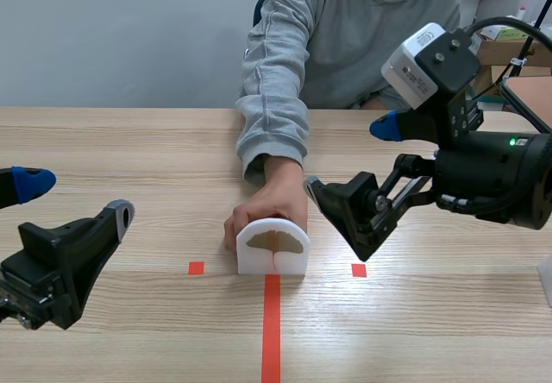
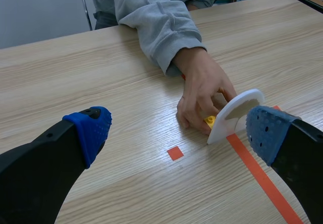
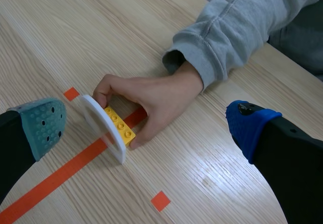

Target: Do the leaf sorting experiment

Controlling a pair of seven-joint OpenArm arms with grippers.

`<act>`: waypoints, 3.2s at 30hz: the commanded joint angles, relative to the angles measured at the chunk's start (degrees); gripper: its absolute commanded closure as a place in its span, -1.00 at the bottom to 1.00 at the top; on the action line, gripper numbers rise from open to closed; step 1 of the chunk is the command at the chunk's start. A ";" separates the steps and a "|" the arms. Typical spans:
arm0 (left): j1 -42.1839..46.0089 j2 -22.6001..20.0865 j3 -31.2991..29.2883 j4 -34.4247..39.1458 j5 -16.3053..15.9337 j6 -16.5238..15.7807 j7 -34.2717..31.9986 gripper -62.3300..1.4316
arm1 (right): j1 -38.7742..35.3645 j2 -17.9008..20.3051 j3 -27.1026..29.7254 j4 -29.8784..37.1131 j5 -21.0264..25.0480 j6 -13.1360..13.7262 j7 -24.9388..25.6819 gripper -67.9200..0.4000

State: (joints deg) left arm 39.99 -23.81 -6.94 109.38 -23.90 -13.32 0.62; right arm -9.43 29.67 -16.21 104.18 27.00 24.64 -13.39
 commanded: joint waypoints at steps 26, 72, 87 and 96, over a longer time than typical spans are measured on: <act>-0.15 0.28 0.15 0.83 -0.35 0.09 -0.74 -0.84 | 0.70 0.17 0.76 0.17 0.15 -0.17 0.26 -1.00; -0.15 0.28 0.15 0.83 -0.35 0.09 -0.57 -0.84 | 5.75 1.44 0.33 -1.95 -7.28 8.04 -3.80 -1.00; -0.15 0.31 0.15 0.83 -0.35 0.09 -0.55 -0.84 | 21.68 1.42 -16.11 -22.38 -7.54 15.37 -3.61 -1.00; -0.15 0.31 0.15 0.83 -0.35 0.09 -0.57 -0.84 | 26.99 -5.05 -22.18 -31.39 -10.54 15.96 -2.29 -1.00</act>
State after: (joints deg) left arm 39.99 -23.81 -6.94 109.38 -23.90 -13.32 0.67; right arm 16.21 24.99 -38.39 72.14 15.86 40.36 -16.64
